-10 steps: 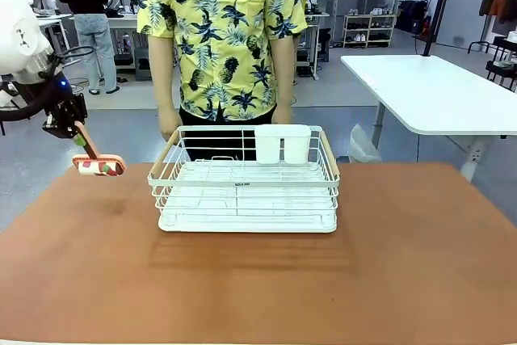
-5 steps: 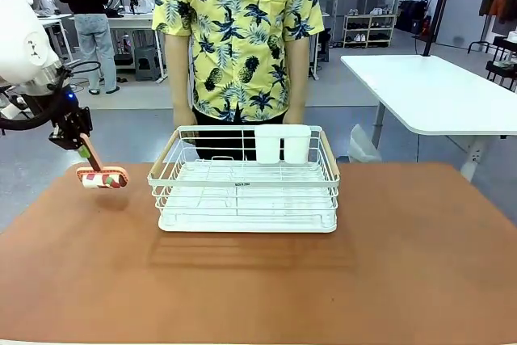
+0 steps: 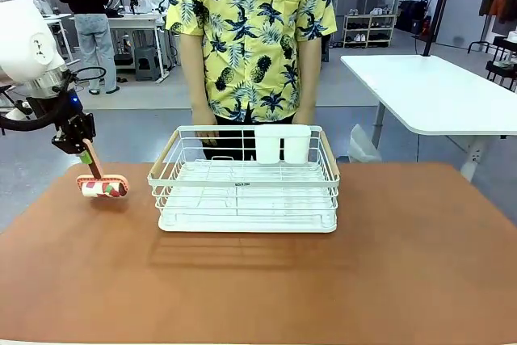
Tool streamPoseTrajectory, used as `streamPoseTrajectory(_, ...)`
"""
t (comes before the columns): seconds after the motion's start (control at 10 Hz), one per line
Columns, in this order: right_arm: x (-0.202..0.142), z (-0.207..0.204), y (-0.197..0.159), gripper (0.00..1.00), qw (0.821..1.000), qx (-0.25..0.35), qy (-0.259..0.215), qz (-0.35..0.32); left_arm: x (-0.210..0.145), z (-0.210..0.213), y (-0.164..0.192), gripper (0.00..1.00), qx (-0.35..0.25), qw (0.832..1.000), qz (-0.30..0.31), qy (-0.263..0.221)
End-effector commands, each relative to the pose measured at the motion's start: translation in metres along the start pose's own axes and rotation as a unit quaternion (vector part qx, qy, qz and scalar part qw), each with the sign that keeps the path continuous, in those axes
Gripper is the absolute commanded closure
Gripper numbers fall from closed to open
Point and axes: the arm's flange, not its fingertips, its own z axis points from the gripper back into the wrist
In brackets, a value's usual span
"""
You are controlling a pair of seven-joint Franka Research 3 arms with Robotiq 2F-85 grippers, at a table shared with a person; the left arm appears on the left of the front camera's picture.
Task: Clean the table.
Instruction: Place the Lint Roller down when the Dish drying rack is positioned in the middle of the table.
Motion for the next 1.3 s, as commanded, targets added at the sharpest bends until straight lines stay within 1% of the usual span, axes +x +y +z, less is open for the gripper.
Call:
streamPoseTrajectory(0.0, -0.001, 0.001, 0.003, 0.00, 1.000, 0.007, -0.005, 0.003, -0.001, 0.007, -0.004, 0.33, 0.014, 1.000, 0.005, -0.012)
streamPoseTrajectory(0.1, -0.001, 0.001, 0.003, 0.00, 1.000, 0.007, -0.005, 0.003, -0.003, 0.008, 0.000, 0.19, 0.023, 1.000, 0.007, -0.015)
streamPoseTrajectory(0.2, -0.001, 0.001, 0.003, 0.00, 1.000, 0.007, -0.005, 0.003, -0.006, 0.011, 0.006, 0.00, 0.023, 0.999, 0.004, -0.021)
streamPoseTrajectory(0.4, -0.001, 0.001, 0.003, 0.00, 1.000, 0.007, -0.005, 0.003, -0.008, 0.017, 0.015, 0.00, 0.030, 0.999, 0.018, -0.034)
streamPoseTrajectory(0.5, -0.001, 0.001, 0.003, 0.00, 1.000, 0.007, -0.005, 0.003, -0.010, 0.022, 0.020, 0.10, 0.027, 0.999, 0.018, -0.037)
streamPoseTrajectory(0.6, -0.001, 0.001, 0.003, 0.00, 1.000, 0.007, -0.005, 0.003, -0.012, 0.026, 0.024, 0.01, 0.041, 0.998, 0.026, -0.037)
streamPoseTrajectory(0.7, -0.001, 0.001, 0.003, 0.00, 1.000, 0.007, -0.005, 0.003, -0.014, 0.029, 0.029, 0.00, 0.037, 0.996, 0.036, -0.069)
streamPoseTrajectory(0.8, -0.001, 0.001, 0.003, 0.00, 1.000, 0.007, -0.005, 0.003, -0.015, 0.036, 0.033, 0.00, 0.065, 0.995, 0.048, -0.060)
streamPoseTrajectory(0.9, -0.001, 0.001, 0.003, 0.00, 1.000, 0.007, -0.005, 0.003, -0.015, 0.045, 0.037, 0.00, 0.077, 0.993, 0.063, -0.070)
streamPoseTrajectory(1.1, -0.001, 0.001, 0.003, 0.00, 1.000, 0.007, -0.005, 0.003, -0.014, 0.055, 0.038, 0.00, 0.068, 0.993, 0.076, -0.056)
streamPoseTrajectory(1.2, -0.001, 0.001, 0.003, 0.00, 1.000, 0.007, -0.005, 0.003, -0.015, 0.053, 0.039, 0.00, 0.078, 0.993, 0.073, -0.050)
